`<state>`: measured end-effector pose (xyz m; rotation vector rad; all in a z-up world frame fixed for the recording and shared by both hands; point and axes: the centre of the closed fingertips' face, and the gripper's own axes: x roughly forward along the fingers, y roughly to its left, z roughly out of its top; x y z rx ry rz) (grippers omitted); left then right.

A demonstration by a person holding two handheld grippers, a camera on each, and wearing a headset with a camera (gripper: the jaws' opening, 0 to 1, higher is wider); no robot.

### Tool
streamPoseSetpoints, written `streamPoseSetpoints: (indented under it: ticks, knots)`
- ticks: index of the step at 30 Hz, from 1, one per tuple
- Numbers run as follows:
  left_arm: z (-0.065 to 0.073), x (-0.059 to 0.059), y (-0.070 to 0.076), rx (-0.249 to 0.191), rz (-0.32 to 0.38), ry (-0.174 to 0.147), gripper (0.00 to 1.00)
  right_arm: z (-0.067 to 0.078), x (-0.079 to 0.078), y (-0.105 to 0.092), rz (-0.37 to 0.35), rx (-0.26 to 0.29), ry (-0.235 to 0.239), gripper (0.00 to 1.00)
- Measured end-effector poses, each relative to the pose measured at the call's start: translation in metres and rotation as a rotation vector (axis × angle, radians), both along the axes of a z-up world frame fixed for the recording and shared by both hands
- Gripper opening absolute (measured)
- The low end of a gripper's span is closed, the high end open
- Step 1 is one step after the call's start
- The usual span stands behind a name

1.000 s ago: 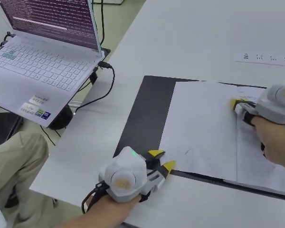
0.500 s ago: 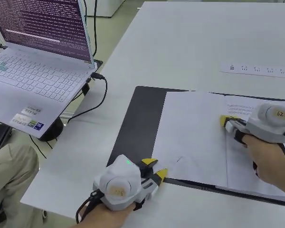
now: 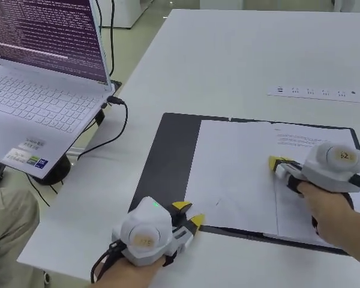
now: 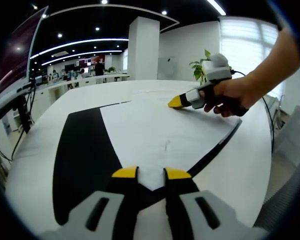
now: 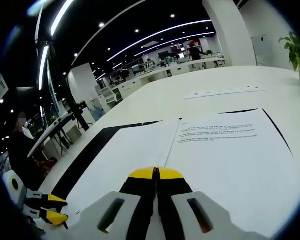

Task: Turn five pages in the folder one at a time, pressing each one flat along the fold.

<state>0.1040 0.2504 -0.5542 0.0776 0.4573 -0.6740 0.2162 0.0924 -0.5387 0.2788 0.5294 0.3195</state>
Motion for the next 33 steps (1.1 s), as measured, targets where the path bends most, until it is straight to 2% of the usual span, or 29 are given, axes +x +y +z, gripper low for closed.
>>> streamPoseSetpoints:
  ticks: [10,13,18,33]
  knots:
    - [-0.001,0.000,0.001,0.001,0.001,0.002,0.18,0.001,-0.025,0.003,-0.007,0.013,0.007,0.00]
    - [-0.001,0.000,0.001,0.000,0.002,0.003,0.18,-0.001,-0.027,0.003,-0.006,0.021,0.010,0.00]
    - [-0.002,0.000,0.001,-0.001,0.002,0.003,0.18,-0.002,-0.041,0.005,-0.014,0.037,0.004,0.00]
    - [-0.002,0.000,0.001,0.000,0.001,0.003,0.18,-0.009,-0.079,0.010,-0.004,0.063,0.039,0.00]
